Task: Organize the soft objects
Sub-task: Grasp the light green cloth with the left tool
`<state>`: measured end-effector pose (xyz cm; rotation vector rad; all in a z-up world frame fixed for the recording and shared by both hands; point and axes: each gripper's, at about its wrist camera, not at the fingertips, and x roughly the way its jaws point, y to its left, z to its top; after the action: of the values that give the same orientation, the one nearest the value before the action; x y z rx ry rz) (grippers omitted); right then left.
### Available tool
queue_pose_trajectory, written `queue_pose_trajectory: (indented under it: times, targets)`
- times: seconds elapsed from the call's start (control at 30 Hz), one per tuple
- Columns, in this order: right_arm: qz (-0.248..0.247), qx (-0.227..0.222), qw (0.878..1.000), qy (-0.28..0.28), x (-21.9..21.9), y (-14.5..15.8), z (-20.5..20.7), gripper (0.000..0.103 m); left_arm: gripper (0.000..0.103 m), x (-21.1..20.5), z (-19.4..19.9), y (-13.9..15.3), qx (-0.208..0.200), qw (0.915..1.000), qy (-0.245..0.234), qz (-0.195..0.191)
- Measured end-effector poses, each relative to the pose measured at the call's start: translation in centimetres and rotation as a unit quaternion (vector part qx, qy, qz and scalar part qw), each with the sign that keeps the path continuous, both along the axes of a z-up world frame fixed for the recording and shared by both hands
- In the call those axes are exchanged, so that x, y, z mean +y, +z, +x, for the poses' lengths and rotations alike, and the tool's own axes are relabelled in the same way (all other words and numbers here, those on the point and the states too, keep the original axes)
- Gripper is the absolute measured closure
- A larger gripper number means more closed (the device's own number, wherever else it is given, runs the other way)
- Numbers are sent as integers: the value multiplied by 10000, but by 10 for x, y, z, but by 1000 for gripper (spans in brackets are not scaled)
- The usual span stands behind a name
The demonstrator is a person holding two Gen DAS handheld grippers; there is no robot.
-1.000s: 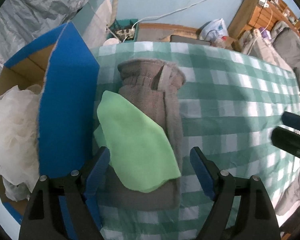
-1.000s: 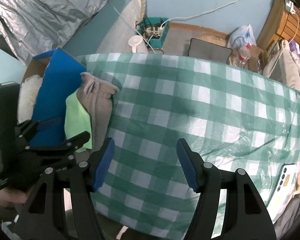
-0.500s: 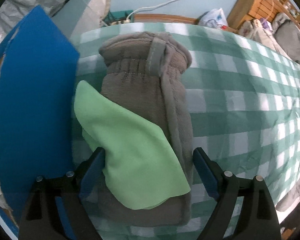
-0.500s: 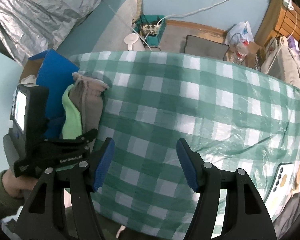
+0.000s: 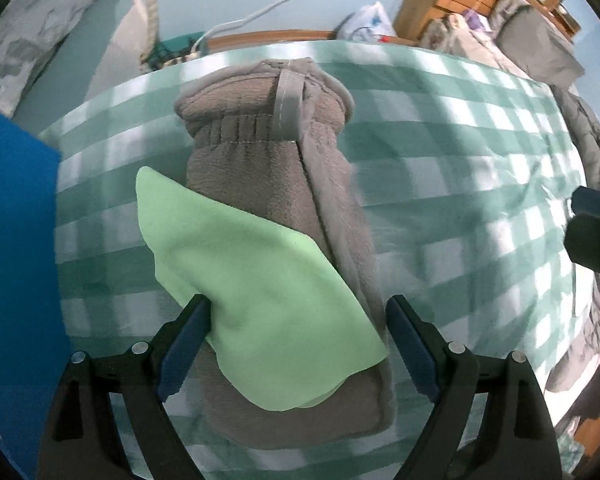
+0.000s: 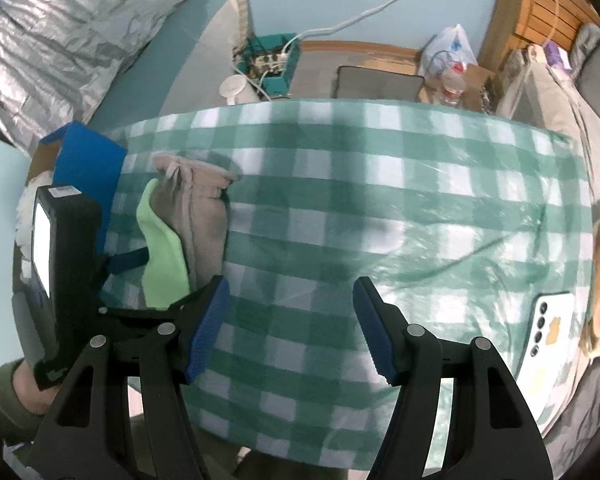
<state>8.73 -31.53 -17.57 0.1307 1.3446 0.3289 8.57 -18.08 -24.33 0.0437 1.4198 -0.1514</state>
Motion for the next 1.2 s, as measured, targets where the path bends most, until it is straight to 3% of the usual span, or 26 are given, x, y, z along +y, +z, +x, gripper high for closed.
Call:
queue_pose_trajectory:
  times: [0.17,0.5,1.0,1.07,1.1,1.13,1.2]
  targets:
    - [-19,14,9998,-196,-21,0,-7,38,23,-23,-1,2,-29,9995,-273,-164]
    - [26,54,9995,-297,-37,-3,-16,38,60,-9,-11,20,-82,9986,-71,-522]
    - [91,100,9999,-92,-8,-8,-17,37,60,30,-28,27,54,9960,381,-801]
    - [92,108,9999,-80,-4,-8,-18,37,68,32,-28,26,76,9966,360,-734]
    - [95,103,9999,-68,-2,-8,-18,37,80,34,-29,26,65,9968,374,-701]
    - [92,102,9999,-44,1,-8,-18,37,85,37,-29,26,62,9969,389,-680]
    - [100,112,9999,-18,7,-8,-17,37,90,43,-30,27,16,9967,408,-702]
